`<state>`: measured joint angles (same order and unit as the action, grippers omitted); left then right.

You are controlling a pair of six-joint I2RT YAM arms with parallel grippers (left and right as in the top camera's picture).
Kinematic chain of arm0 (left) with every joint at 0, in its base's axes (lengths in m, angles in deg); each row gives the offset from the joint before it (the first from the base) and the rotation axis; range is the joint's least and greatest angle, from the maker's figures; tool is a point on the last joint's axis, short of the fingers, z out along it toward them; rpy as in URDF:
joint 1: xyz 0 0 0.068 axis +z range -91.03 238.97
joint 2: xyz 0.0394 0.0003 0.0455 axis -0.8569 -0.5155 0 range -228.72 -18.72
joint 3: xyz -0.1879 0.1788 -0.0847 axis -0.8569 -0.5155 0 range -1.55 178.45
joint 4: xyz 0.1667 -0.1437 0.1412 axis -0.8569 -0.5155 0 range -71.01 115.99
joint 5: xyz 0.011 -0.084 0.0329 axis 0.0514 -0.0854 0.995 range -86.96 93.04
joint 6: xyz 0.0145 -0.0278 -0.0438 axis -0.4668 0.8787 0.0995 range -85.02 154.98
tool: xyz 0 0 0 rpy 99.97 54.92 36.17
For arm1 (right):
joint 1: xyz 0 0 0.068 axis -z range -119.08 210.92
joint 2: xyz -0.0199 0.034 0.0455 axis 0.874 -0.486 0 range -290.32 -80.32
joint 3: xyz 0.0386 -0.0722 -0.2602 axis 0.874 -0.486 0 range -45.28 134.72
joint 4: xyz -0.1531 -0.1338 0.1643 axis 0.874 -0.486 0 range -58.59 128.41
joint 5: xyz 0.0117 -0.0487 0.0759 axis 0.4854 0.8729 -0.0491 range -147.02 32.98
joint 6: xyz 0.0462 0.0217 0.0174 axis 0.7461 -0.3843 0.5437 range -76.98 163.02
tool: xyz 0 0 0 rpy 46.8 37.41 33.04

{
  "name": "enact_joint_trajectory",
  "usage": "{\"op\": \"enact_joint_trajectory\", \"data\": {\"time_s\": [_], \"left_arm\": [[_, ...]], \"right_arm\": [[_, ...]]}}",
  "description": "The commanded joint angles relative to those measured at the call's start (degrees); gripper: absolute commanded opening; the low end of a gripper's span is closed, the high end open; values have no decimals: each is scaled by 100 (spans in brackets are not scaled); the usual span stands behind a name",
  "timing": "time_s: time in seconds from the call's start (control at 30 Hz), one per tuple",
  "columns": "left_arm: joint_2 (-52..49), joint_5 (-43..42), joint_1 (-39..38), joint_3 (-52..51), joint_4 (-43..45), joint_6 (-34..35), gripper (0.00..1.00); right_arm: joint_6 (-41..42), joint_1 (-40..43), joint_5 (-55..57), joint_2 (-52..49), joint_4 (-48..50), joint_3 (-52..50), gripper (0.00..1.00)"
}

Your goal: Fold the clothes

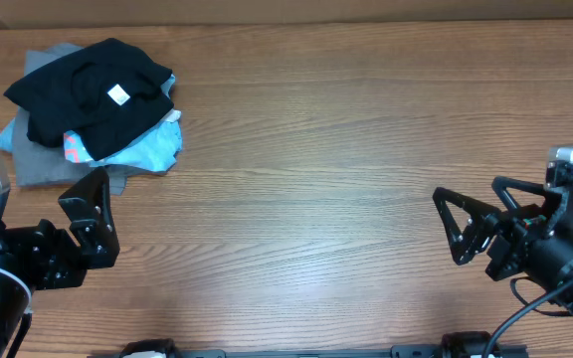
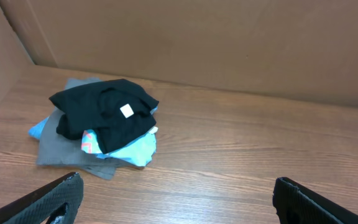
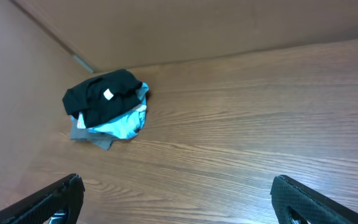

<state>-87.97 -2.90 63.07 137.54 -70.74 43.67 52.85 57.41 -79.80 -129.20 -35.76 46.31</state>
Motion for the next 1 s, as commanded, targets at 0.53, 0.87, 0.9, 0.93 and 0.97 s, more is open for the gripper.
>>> {"op": "enact_joint_trajectory", "data": {"time_s": [0.53, 0.87, 0.9, 0.93, 0.97], "left_arm": [[-22, 11, -37, -24, -7, 74, 100], [-22, 11, -37, -24, -4, 74, 100], [-22, 11, -37, -24, -7, 74, 100], [-22, 11, -37, -24, -7, 74, 100], [-22, 11, -37, -24, -7, 74, 100]], "right_arm": [[-964, -37, 597, 1952, 5093, -4656, 100], [-968, -37, 627, 3897, 6870, -7600, 100], [-968, -35, 627, 4111, 7023, -7862, 100], [-966, -35, 625, 4297, 7136, -8083, 100], [-966, -37, 623, 4465, 7235, -8290, 100]]}}
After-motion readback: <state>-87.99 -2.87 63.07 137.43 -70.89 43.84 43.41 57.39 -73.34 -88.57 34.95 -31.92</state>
